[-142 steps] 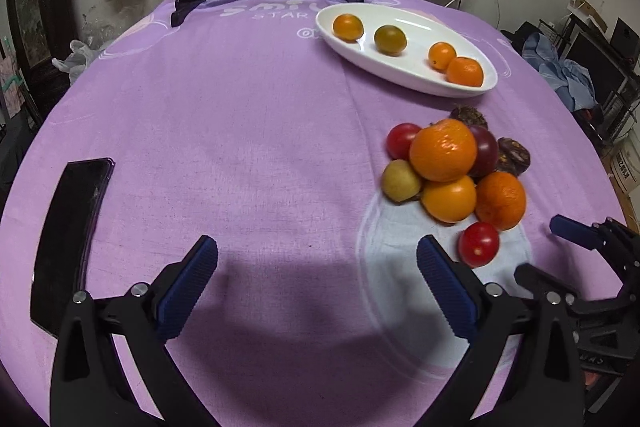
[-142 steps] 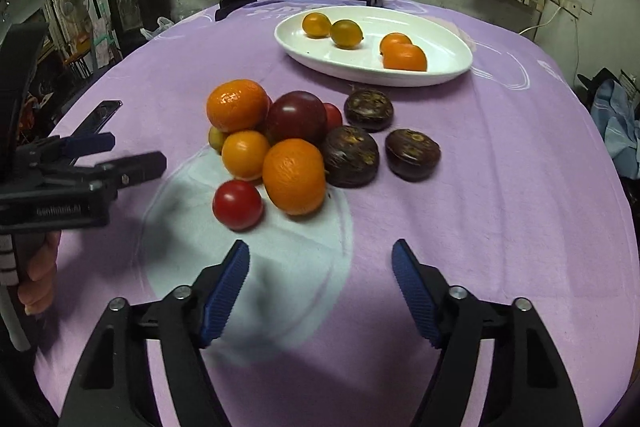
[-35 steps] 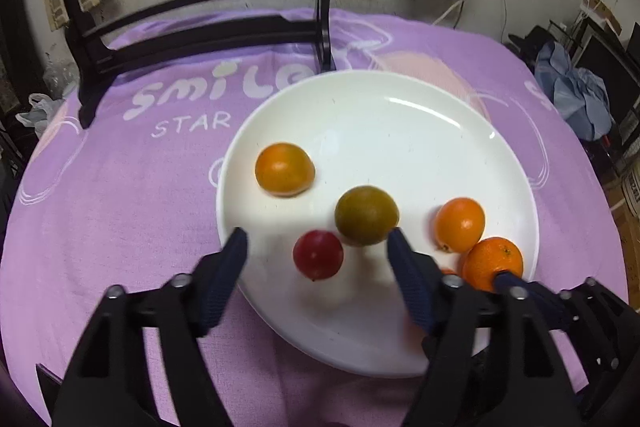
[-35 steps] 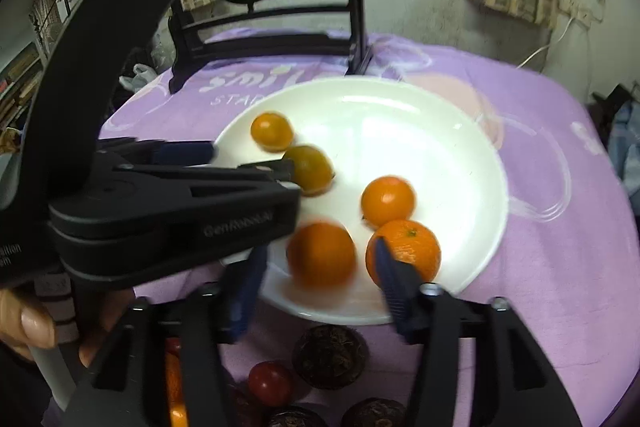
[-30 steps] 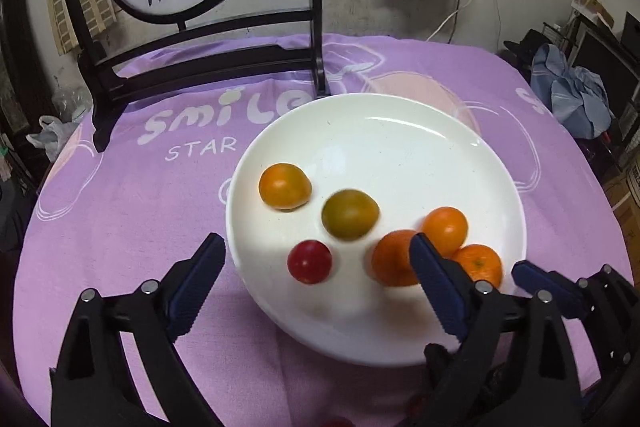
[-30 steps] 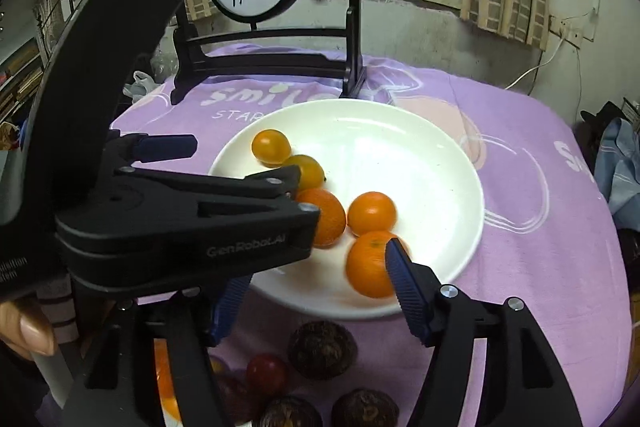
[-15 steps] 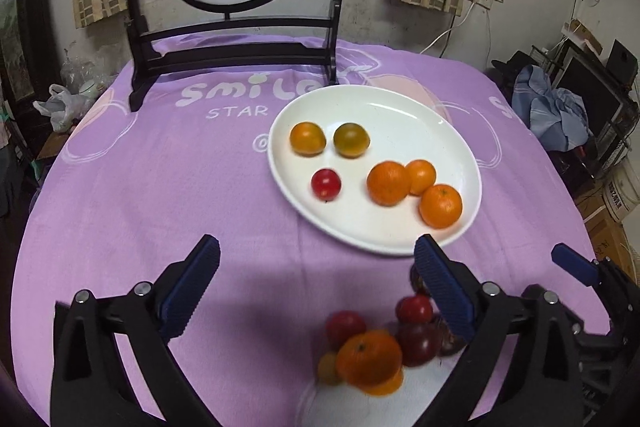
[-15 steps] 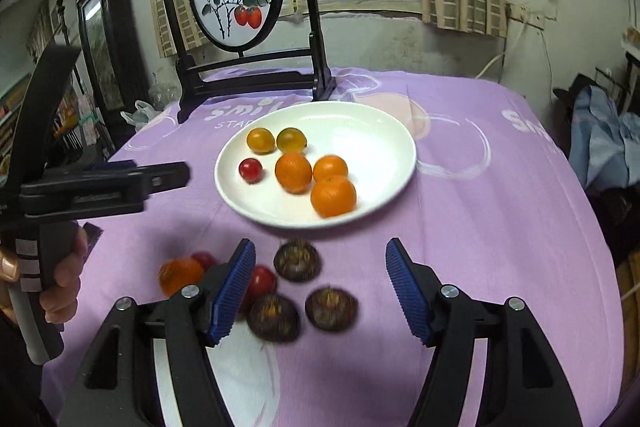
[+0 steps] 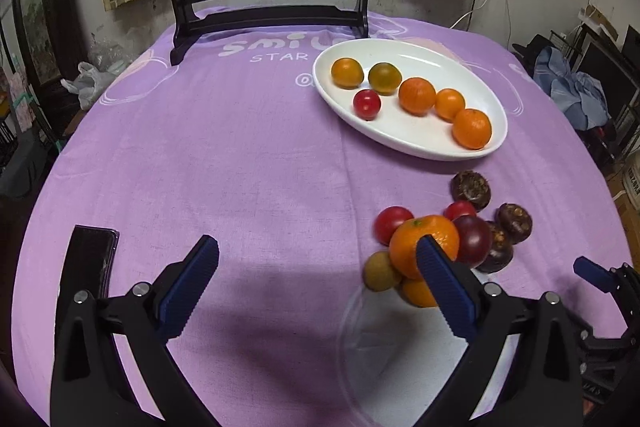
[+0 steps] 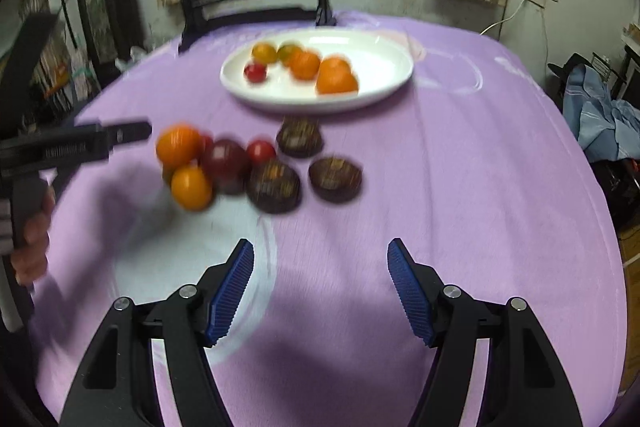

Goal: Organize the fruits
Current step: 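Withdraw both open tools from the plate toward the remaining fruit, then grasp a dark brown round fruit with the right tool while the left grasps a tangerine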

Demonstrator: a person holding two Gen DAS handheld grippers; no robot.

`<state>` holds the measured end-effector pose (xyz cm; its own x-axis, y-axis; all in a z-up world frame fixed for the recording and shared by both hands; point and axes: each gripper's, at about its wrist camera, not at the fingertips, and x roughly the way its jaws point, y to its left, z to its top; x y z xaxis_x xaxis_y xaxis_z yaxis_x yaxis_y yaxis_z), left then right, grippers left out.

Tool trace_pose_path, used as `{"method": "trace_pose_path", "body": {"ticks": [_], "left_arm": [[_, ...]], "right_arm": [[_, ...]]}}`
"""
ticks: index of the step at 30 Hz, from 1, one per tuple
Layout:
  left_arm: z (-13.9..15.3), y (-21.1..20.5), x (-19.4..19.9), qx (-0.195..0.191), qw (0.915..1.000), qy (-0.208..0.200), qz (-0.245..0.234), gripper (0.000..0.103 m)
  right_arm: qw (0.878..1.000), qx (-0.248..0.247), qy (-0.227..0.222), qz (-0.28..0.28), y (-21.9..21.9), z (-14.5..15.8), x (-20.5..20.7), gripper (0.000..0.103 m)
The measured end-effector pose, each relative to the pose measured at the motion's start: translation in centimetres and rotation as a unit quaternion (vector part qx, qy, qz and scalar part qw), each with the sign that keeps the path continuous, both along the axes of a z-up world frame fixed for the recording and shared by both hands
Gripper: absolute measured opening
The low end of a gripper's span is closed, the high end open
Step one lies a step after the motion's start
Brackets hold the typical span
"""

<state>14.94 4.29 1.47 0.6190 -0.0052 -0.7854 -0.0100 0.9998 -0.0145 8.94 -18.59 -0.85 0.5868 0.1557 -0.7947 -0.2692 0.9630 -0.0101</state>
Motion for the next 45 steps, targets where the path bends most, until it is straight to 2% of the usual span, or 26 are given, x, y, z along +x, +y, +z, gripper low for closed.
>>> {"method": "trace_pose_path", "body": {"ticks": [5,11,17,19,20,22,27,31,38,42,45], "left_arm": [[0.2,0.7,-0.4,0.02,0.9993,-0.031,0.0,0.097],[0.2,2.3,0.1,0.001,0.9996,-0.023,0.015,0.097],[0.0,3.6,0.5,-0.035,0.9989,-0.009,0.029,0.097],[-0.4,3.5,0.7,-0.036,0.999,-0.002,0.026,0.097],[-0.6,3.3,0.7,-0.035,0.9992,0.002,0.022,0.097],[-0.8,2.9,0.7,-0.031,0.9994,0.004,0.015,0.097],[-1.1,2.5,0.7,-0.027,0.9996,0.006,0.008,0.097],[-1.2,2.0,0.6,-0.042,0.999,0.012,-0.008,0.097],[-1.3,-0.3,-0.3,-0.03,0.9987,-0.004,-0.041,0.097],[-1.5,-1.4,-0.3,-0.024,0.9981,-0.015,-0.054,0.097],[-1.4,-1.7,-0.1,-0.047,0.997,-0.017,-0.059,0.097]], "right_arm": [[0.999,-0.022,0.023,0.008,2.2,-1.9,0.7,0.07],[0.999,-0.028,0.03,0.018,5.0,-2.7,3.1,0.07],[0.999,-0.024,0.032,0.006,5.6,-2.8,5.6,0.07],[0.999,-0.021,0.029,0.006,5.6,-2.9,5.9,0.067],[0.999,-0.022,0.026,0.011,5.8,-3.0,6.1,0.062],[0.999,-0.019,0.022,0.014,5.8,-2.7,6.0,0.046],[1.0,0.002,0.02,0.005,4.4,-1.8,4.9,0.046],[1.0,0.023,0.007,-0.008,2.5,-1.1,3.3,0.046],[0.998,0.046,0.024,-0.023,0.7,-2.0,2.8,0.046],[0.999,0.043,0.019,-0.012,1.1,-1.9,2.5,0.046],[0.999,0.037,0.018,-0.005,1.4,-1.9,2.2,0.046]]}}
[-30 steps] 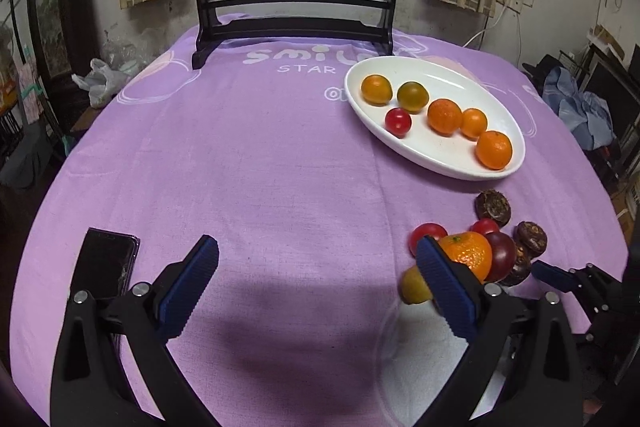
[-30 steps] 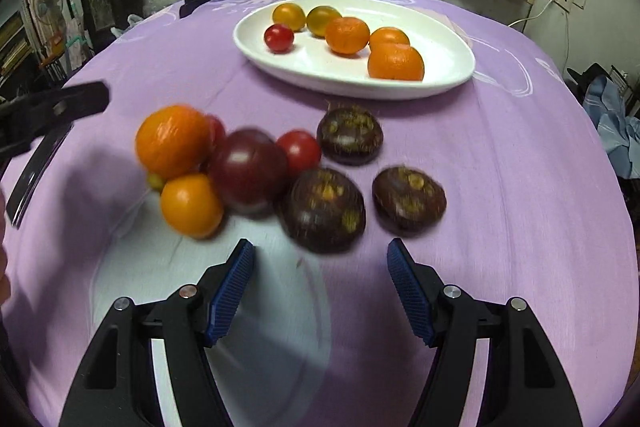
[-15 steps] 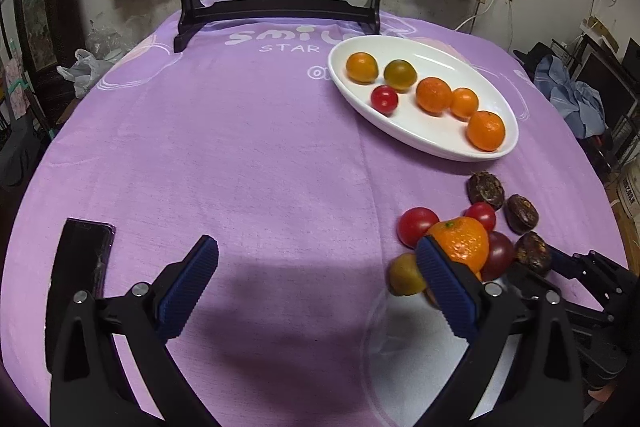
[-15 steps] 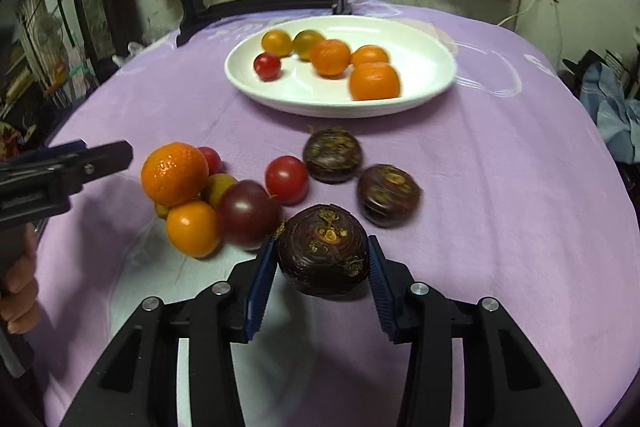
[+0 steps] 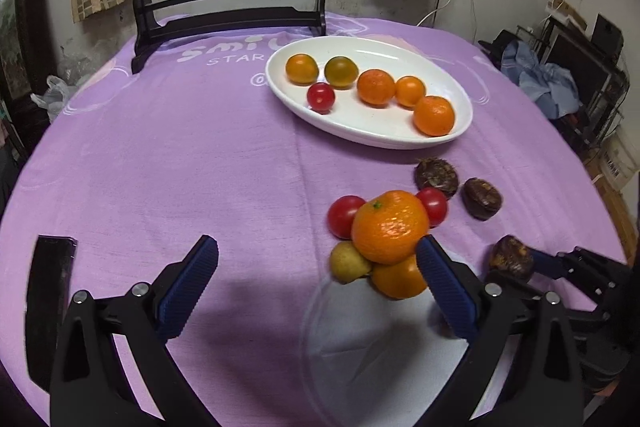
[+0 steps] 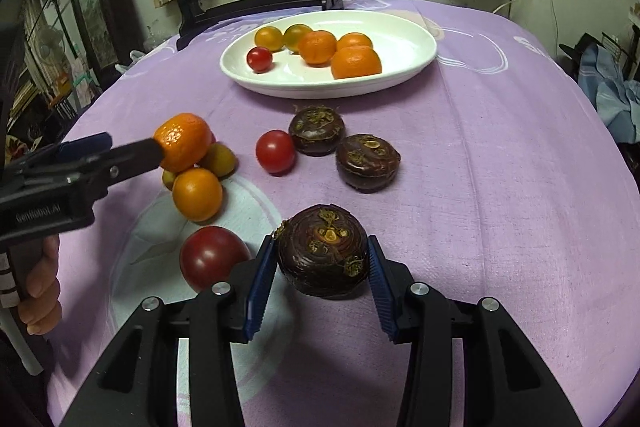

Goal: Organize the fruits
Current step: 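Grasp a dark brown round fruit with the right tool while the left grasps a tangerine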

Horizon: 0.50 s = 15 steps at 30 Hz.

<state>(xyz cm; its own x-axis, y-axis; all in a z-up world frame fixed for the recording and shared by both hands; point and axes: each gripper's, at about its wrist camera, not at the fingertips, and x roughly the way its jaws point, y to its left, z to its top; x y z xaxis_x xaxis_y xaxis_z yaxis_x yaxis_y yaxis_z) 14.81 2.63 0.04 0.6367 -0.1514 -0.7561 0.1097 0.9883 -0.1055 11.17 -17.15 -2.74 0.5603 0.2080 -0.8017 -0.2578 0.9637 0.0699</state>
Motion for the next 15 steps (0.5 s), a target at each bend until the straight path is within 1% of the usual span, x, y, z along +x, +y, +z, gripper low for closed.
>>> {"method": "trace_pose_path", "body": {"ticks": [1,4,8,10,11,12,13,14,15], "left_arm": [[0.1,-0.1,0.0,-0.01,0.9999,-0.002,-0.002,0.097],[0.4,-0.4,0.1,-0.01,0.9999,-0.008,0.001,0.097],[0.1,-1.6,0.8,-0.014,0.9998,0.011,-0.007,0.097],[-0.2,-2.2,1.1,-0.008,0.9997,0.019,-0.01,0.097],[-0.5,-2.6,1.3,-0.004,0.9997,0.023,-0.01,0.094],[-0.6,-2.9,1.4,-0.003,0.9996,0.027,-0.012,0.087],[-0.9,-3.2,1.6,-0.004,0.9993,0.034,-0.017,0.069],[-1.2,-3.5,2.0,-0.008,0.9986,0.047,-0.023,0.059],[-1.6,-3.7,2.2,-0.013,0.9979,0.059,-0.025,0.057]], "right_arm": [[1.0,0.0,-0.001,0.001,0.0,0.1,-0.1,0.046],[1.0,0.003,-0.003,-0.001,-0.2,0.3,-0.1,0.046],[1.0,0.006,0.0,-0.007,-0.5,0.3,0.0,0.046],[1.0,0.006,0.0,-0.007,-0.5,0.4,0.0,0.046],[1.0,0.007,-0.001,-0.005,-0.5,0.4,-0.1,0.046],[1.0,0.007,-0.002,-0.003,-0.5,0.5,-0.1,0.046],[1.0,0.008,-0.003,-0.002,-0.5,0.6,-0.1,0.046],[1.0,0.008,-0.004,-0.001,-0.5,0.6,-0.2,0.046],[1.0,0.008,-0.004,0.001,-0.5,0.6,-0.2,0.046]]}}
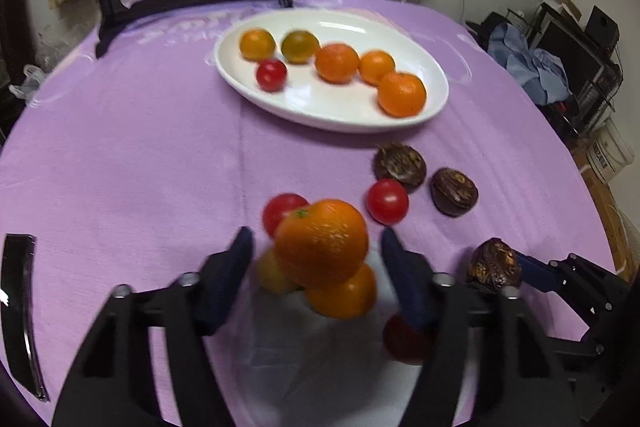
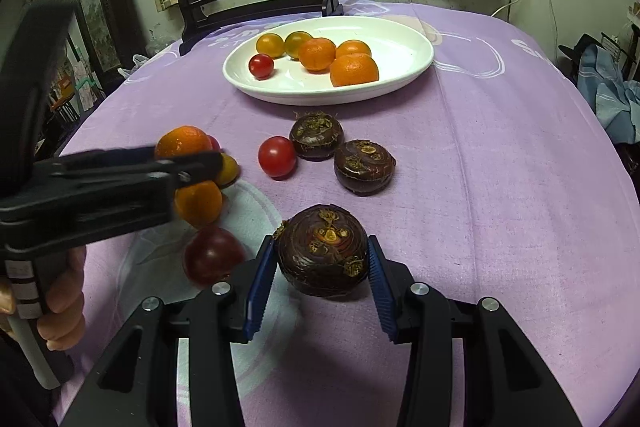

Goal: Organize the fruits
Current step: 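Grasp a dark brown round fruit with the right tool while the left grasps a tangerine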

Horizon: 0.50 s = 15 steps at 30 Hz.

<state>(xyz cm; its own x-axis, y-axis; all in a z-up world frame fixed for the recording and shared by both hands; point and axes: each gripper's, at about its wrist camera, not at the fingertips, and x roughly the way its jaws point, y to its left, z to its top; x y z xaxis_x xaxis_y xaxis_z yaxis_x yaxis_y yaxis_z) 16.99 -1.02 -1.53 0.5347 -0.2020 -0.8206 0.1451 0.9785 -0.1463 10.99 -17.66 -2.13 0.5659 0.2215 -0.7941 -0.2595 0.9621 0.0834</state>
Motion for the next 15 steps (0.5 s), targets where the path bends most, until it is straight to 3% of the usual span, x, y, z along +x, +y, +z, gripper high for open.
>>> {"method": "trace_pose_path", "body": {"ticks": [5,9,15], "left_arm": [[0.3,-0.1,-0.3,0.012,0.9999,-0.011,0.003,0.042],[0.7,0.5,-0.7,0.002,1.0,-0.005,0.001,0.041],[2.5,1.2,-2.1,0.001,0.9996,-0.03,-0.001,0.041]], "right_arm": [[1.0,0.0,-0.003,0.007,0.2,0.1,-0.3,0.046],[1.0,0.0,-0.003,0.011,0.3,0.1,-0.4,0.046],[1.0,0.004,-0.005,0.009,0.3,0.3,-0.5,0.046]]}}
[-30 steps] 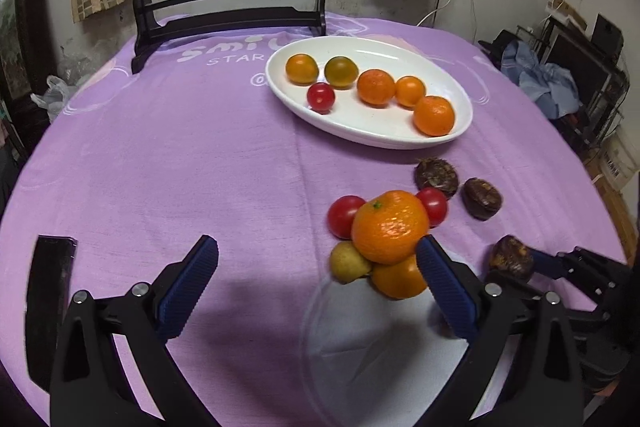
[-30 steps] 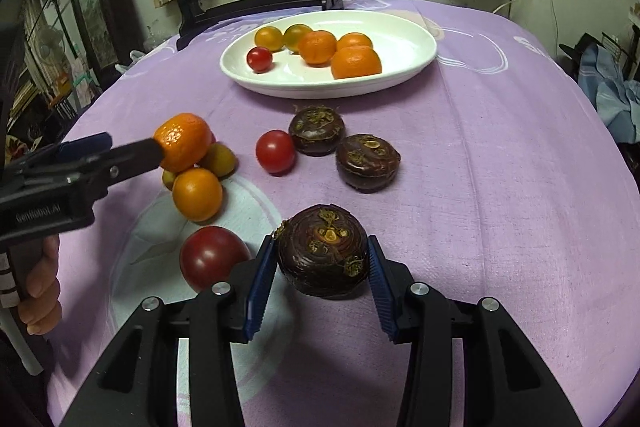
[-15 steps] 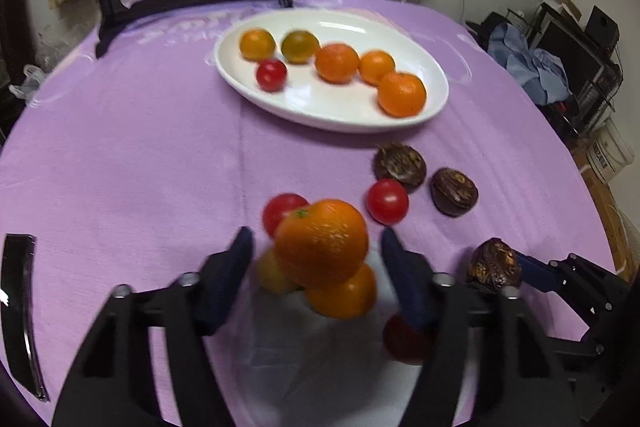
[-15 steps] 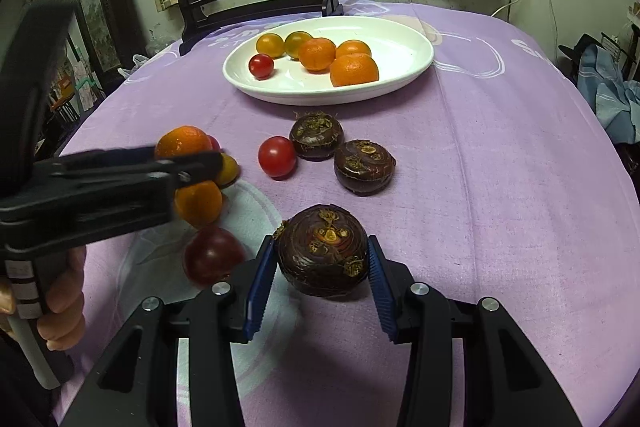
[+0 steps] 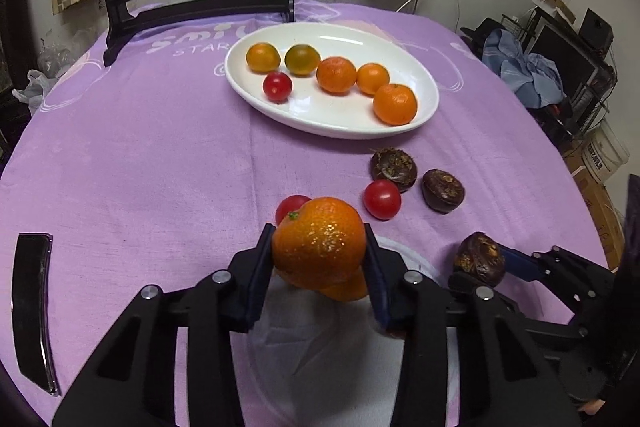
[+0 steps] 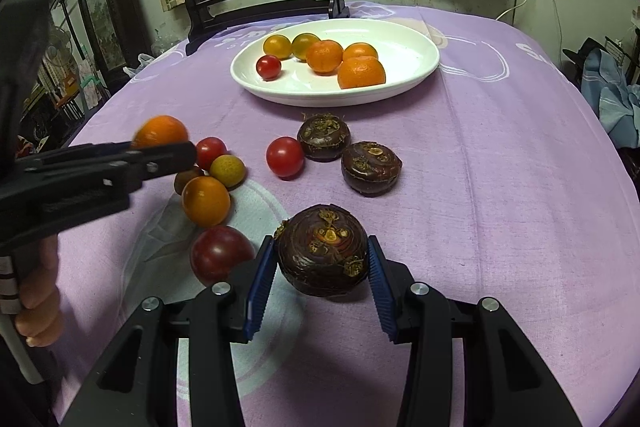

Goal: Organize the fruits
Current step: 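Grasp a dark brown round fruit with the right tool while the left grasps a tangerine, then lift both held fruits and carry them over the white plate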

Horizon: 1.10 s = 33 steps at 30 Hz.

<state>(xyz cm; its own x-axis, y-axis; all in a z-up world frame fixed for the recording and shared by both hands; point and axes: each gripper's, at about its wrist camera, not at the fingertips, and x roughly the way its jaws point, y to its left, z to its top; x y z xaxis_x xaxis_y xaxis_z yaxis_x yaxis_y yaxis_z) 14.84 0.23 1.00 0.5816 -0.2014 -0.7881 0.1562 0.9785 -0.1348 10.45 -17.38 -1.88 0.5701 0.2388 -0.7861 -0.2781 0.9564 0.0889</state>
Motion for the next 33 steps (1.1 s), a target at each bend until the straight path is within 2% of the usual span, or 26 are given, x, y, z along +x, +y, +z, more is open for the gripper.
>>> {"method": "trace_pose_path", "body": {"ticks": [7,11,15,19,24,29,33], "left_arm": [[1.7,0.4,-0.8,0.011,0.9998,-0.016,-0.009,0.041],[2.7,0.6,-0.1,0.018,0.9995,-0.022,-0.015,0.041],[3.6,0.6,1.8,0.023,0.9991,-0.028,-0.02,0.041],[3.9,-0.1,5.1,0.02,0.9994,-0.015,-0.023,0.041],[2.9,-2.2,9.9,0.029,0.9991,0.006,-0.03,0.041],[0.6,-3.5,14.1,0.041,0.9984,0.033,-0.022,0.041],[-0.6,-4.2,15.6,0.051,0.9974,0.045,-0.024,0.041]], "right_arm": [[0.999,0.021,-0.029,-0.005,-0.6,1.5,-0.3,0.046],[0.997,0.036,-0.063,-0.008,-0.9,3.8,-0.1,0.046],[0.995,0.025,-0.097,0.013,-0.2,6.5,1.9,0.046],[0.994,0.023,-0.104,0.012,0.2,7.5,5.6,0.046],[0.996,0.016,-0.092,-0.016,-0.1,6.6,11.3,0.046],[0.997,0.012,-0.058,-0.045,-1.6,4.5,16.1,0.046],[0.998,0.0,-0.046,-0.049,-2.3,3.2,18.8,0.046]]}}
